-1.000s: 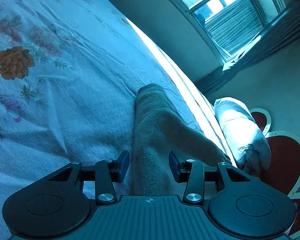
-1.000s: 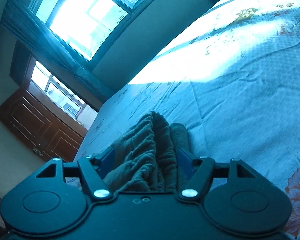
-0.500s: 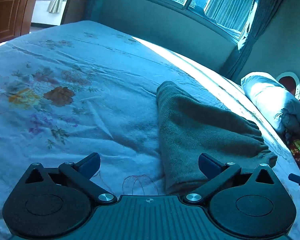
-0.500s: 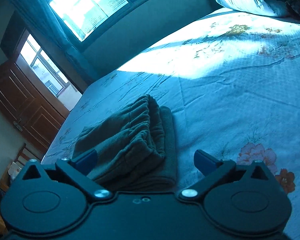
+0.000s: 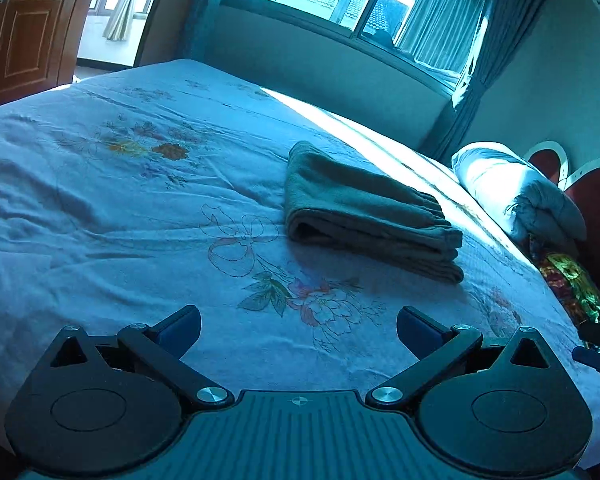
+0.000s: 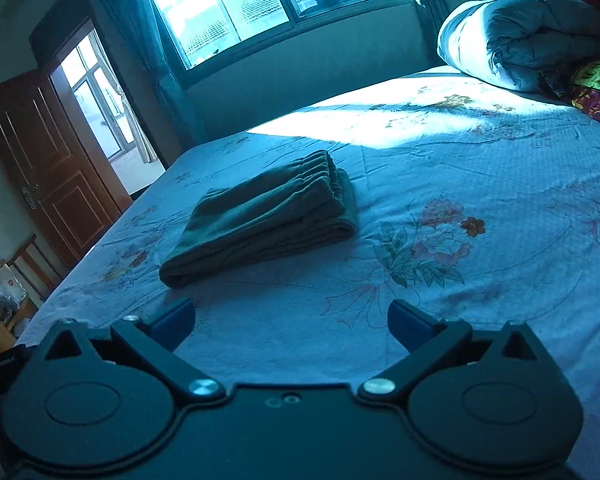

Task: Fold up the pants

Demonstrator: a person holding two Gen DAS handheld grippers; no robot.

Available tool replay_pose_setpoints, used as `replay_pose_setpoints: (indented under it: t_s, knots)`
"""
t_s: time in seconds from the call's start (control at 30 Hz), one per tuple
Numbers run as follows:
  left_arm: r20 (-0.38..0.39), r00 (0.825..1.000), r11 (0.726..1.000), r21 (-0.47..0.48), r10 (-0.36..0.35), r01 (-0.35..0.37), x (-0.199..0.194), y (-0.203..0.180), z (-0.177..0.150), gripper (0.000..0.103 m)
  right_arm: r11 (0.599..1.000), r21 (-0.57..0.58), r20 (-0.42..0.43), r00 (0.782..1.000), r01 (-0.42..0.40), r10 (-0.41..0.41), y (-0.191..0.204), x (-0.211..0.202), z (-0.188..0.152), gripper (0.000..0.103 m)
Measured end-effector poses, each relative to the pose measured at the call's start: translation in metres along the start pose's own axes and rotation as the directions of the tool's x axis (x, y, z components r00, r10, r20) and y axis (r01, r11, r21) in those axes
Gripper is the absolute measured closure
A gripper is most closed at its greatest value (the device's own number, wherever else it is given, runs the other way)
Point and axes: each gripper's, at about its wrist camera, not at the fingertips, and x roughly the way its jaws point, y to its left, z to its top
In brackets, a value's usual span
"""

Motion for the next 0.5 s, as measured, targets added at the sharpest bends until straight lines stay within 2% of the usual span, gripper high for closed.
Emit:
replay_pose_setpoints:
  t_s: [0.2,0.33,0.5]
  knots:
    - [0.058,0.998,0.998,0.053,-0.029,0.026,-0.072,-0.023,-0.010,0.000,0.995,-0.093,0.035,0.999,0.026,-0.023,0.024,-0.057,-0.011,0.006]
    - [0.085,0.995,0.992,0.122,-0.052,0.042,-0.106,-0.046,-0.014,0.000,0.989,-0.147,0.068,0.998,0.004,0.006,0.046,-0.087,-0.016,0.006]
    - [0.117,0.990,0.985,0.163,-0.077,0.058,-0.145,-0.078,-0.016,0.000,0.982,-0.186,0.109,0.993,-0.021,0.042,0.069,-0.118,-0.022,0.006]
